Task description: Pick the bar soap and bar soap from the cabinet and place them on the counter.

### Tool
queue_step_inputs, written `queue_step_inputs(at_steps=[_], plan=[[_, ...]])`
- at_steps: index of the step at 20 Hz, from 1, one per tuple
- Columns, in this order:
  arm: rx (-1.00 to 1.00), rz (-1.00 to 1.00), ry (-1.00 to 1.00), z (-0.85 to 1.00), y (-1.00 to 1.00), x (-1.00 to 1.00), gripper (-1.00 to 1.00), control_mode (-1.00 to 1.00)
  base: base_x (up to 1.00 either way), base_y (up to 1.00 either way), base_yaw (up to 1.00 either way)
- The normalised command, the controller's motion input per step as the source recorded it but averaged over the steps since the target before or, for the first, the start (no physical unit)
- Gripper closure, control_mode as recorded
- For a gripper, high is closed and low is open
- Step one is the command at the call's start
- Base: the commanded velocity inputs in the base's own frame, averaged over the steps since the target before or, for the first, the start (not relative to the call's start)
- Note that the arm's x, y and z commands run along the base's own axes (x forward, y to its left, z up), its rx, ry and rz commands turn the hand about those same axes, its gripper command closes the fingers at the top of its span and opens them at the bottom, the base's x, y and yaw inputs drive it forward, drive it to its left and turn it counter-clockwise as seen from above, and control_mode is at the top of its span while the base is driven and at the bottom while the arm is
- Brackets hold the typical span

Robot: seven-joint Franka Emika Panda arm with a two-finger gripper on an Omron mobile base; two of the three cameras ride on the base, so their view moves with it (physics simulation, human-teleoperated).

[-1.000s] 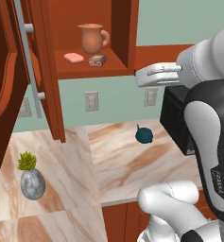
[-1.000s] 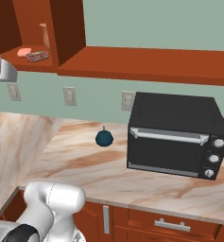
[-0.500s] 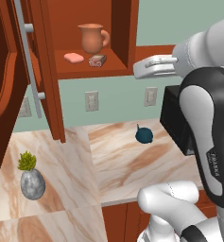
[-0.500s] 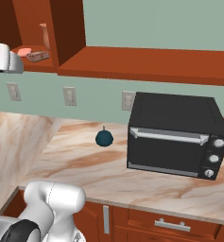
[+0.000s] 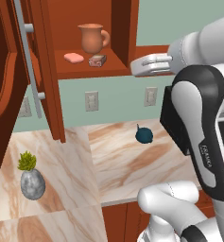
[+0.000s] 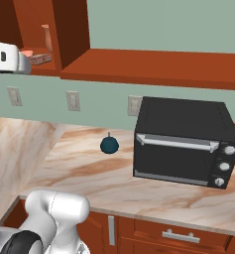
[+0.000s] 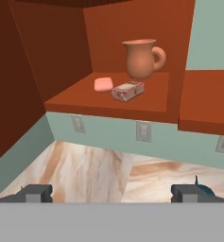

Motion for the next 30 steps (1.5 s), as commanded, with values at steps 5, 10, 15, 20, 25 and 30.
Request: queue_step_inputs(at_steps=[5,10,15,20,25,30], plan=[[0.00,0.00,0.01,0.00,0.00,0.36,-1.00,-1.00,0.00,0.00,0.00],[0.00,0.00,0.03,0.00,0.04,0.35,-1.00,-1.00,0.00,0.00,0.00],[-0.03,0.00,0.01,0.00,0.20,0.31,-1.00,-1.00,0.00,0.00,0.00],[-0.04,-0.02,0.00,0.00,0.20,0.27,-1.00,-1.00,0.00,0.00,0.00],[-0.03,-0.02,0.00,-0.03,0.03,0.31,-1.00,-1.00,0.00,0.00,0.00],[-0.02,-0.01,0.00,-0.04,0.03,0.32,-1.00,-1.00,0.00,0.00,0.00]])
